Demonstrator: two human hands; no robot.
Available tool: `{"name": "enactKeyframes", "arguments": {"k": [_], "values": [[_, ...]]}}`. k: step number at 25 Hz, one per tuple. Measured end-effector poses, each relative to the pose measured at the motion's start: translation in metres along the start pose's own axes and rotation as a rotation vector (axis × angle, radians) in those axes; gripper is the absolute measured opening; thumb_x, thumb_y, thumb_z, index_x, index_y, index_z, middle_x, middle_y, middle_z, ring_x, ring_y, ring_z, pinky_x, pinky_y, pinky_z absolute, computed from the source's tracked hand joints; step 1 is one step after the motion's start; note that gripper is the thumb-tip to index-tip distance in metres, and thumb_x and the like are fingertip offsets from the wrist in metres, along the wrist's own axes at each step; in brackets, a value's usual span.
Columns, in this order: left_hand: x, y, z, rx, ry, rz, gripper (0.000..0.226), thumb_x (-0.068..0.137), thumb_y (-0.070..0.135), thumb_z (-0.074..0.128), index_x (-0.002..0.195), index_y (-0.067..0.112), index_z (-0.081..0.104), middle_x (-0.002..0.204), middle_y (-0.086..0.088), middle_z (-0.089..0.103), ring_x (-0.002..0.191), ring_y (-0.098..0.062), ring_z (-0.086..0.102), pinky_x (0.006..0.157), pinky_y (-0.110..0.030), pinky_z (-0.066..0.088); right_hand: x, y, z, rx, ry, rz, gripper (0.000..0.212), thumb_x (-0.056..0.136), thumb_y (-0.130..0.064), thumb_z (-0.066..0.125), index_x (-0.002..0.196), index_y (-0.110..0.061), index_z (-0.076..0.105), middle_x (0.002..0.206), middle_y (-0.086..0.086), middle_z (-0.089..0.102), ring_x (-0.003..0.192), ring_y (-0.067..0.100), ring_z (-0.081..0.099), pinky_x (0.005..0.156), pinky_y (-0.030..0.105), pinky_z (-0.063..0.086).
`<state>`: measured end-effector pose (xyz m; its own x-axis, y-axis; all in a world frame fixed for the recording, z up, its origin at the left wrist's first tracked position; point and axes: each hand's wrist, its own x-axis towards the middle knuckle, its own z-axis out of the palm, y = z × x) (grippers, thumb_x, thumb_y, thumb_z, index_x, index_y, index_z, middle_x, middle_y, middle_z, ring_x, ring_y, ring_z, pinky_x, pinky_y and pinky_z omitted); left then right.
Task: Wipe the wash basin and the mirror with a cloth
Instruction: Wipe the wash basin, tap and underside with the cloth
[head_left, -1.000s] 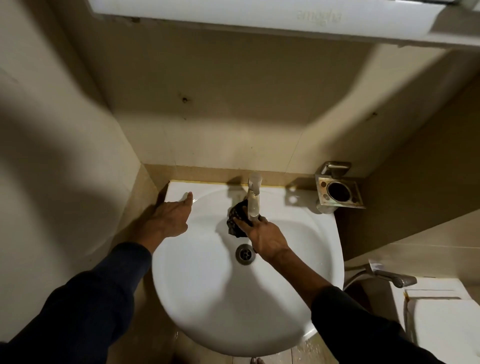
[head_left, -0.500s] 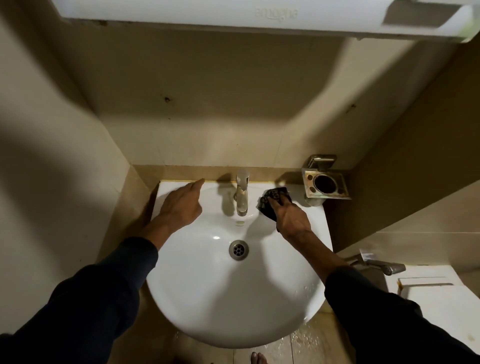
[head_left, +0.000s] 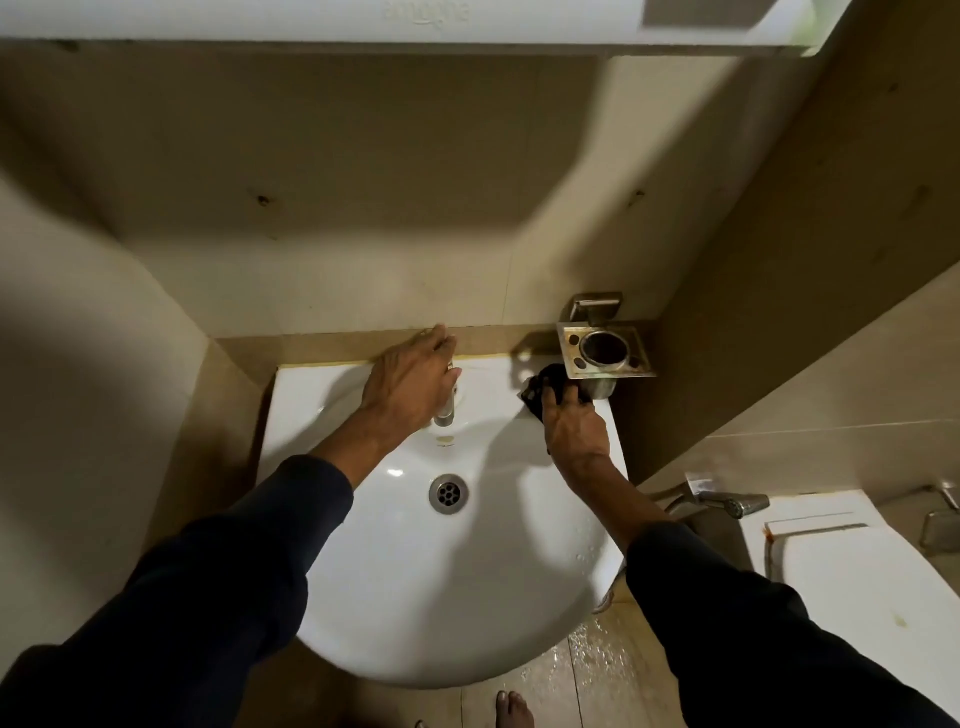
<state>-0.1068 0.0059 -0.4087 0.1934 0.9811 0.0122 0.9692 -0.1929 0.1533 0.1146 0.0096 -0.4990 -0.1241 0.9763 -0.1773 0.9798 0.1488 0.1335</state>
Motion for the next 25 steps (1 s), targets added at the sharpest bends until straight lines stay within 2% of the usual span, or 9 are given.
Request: {"name": "enactKeyframes", "arguments": {"k": [4,8,12,15,17,19,22,23,25], "values": [[0.001,0.000,-0.009,0.011,-0.037,0.028,0.044,0.099,0.030,0.048,0.137,0.009,0.051,0.152,-0.008,0.043,0.131,-0.027,0.050,0.105,-0.040,0.043,-0.018,0.014,0.009,0.045,-0.022,-0.021,0.071,0.092,-0.009,0.056,0.152,-0.013,0.018,0.150,0.023,0.028,0.125,0.037,0.047,0.084,0.038,0.055],[0.001,0.001,-0.011,0.045,-0.060,0.042,0.045,0.099,0.029,0.048,0.139,0.010,0.048,0.153,-0.008,0.041,0.130,-0.027,0.050,0.103,-0.039,0.044,-0.036,0.030,0.019,0.185,-0.054,0.084,0.092,0.085,-0.012,0.071,0.154,-0.029,0.013,0.161,0.017,0.007,0.136,0.035,0.038,0.093,0.039,0.053],[0.003,-0.003,-0.012,0.068,-0.076,0.053,0.045,0.098,0.034,0.046,0.139,0.015,0.047,0.154,-0.003,0.041,0.130,-0.025,0.050,0.103,-0.039,0.043,-0.023,0.042,0.011,0.311,-0.016,0.121,0.081,0.085,-0.016,0.071,0.150,-0.037,0.027,0.160,0.008,0.020,0.118,0.032,0.057,0.085,0.038,0.054],[0.003,-0.005,-0.014,0.069,-0.091,0.052,0.045,0.098,0.036,0.047,0.138,0.016,0.048,0.151,-0.002,0.044,0.130,-0.025,0.050,0.104,-0.043,0.042,-0.006,0.075,0.008,0.293,-0.023,0.047,0.048,0.099,-0.026,0.050,0.144,-0.037,0.038,0.147,0.009,0.042,0.106,0.030,0.062,0.082,0.036,0.052],[0.003,-0.004,-0.016,0.055,-0.110,0.045,0.045,0.098,0.036,0.046,0.139,0.016,0.047,0.153,-0.002,0.041,0.131,-0.026,0.049,0.106,-0.044,0.041,0.003,0.088,0.009,0.278,-0.049,0.041,0.042,0.101,-0.029,0.043,0.142,-0.037,0.041,0.134,0.012,0.053,0.106,0.029,0.060,0.086,0.037,0.050],[0.004,-0.002,-0.017,0.049,-0.139,0.041,0.047,0.098,0.034,0.046,0.142,0.016,0.044,0.156,-0.003,0.037,0.133,-0.027,0.048,0.107,-0.043,0.040,0.001,0.088,0.012,0.298,-0.049,0.065,0.041,0.101,-0.028,0.042,0.141,-0.035,0.043,0.133,0.013,0.053,0.109,0.033,0.058,0.089,0.039,0.048],[0.008,-0.003,-0.022,0.040,-0.199,0.045,0.050,0.098,0.034,0.048,0.144,0.015,0.043,0.155,-0.004,0.038,0.132,-0.029,0.048,0.107,-0.043,0.041,-0.027,0.085,0.022,0.354,-0.076,0.094,0.043,0.101,-0.031,0.041,0.144,-0.039,0.039,0.145,0.013,0.044,0.115,0.036,0.056,0.091,0.040,0.049],[0.010,-0.005,-0.024,0.035,-0.228,0.050,0.050,0.097,0.034,0.048,0.144,0.016,0.043,0.155,-0.004,0.038,0.132,-0.030,0.048,0.107,-0.042,0.040,-0.045,0.086,0.026,0.337,-0.056,0.082,0.044,0.101,-0.029,0.041,0.145,-0.039,0.039,0.146,0.014,0.043,0.114,0.036,0.058,0.086,0.038,0.051],[0.015,-0.009,-0.028,0.010,-0.287,0.036,0.049,0.096,0.033,0.050,0.142,0.017,0.044,0.156,-0.004,0.037,0.132,-0.033,0.048,0.107,-0.040,0.039,-0.088,0.089,0.037,0.320,0.088,0.010,0.044,0.101,-0.020,0.041,0.144,-0.031,0.044,0.133,0.025,0.053,0.097,0.038,0.067,0.059,0.031,0.052]]}}
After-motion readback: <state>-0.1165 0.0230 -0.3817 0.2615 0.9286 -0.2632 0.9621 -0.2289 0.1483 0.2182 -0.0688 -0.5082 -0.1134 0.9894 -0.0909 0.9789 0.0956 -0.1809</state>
